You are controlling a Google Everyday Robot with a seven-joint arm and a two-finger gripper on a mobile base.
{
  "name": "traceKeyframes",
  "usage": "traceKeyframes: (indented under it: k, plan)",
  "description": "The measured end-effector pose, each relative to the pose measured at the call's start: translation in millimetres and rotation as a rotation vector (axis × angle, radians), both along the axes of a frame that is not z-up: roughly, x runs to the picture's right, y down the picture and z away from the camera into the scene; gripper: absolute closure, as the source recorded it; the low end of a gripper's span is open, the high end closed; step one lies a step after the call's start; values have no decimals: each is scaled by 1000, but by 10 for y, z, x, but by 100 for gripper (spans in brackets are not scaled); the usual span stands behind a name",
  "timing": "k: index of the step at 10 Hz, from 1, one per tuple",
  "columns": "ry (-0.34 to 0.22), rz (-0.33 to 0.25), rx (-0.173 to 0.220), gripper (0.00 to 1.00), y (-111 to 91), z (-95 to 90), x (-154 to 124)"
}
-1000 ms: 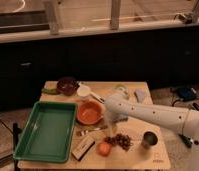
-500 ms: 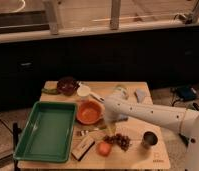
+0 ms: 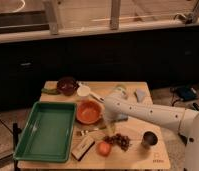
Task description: Place sponge in tray
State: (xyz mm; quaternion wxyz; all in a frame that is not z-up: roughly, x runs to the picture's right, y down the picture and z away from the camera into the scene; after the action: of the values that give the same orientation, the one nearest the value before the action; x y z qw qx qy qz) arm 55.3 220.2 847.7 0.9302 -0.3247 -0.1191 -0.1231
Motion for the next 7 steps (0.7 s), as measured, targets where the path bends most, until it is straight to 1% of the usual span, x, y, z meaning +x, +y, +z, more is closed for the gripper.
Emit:
traceKeyframes:
  k: [4, 5, 7]
  plan:
    - [-1, -1, 0, 27, -9, -4, -2]
    - [-6, -2, -1, 27, -15, 43, -32]
    - [-8, -3, 0, 27, -17, 49, -36]
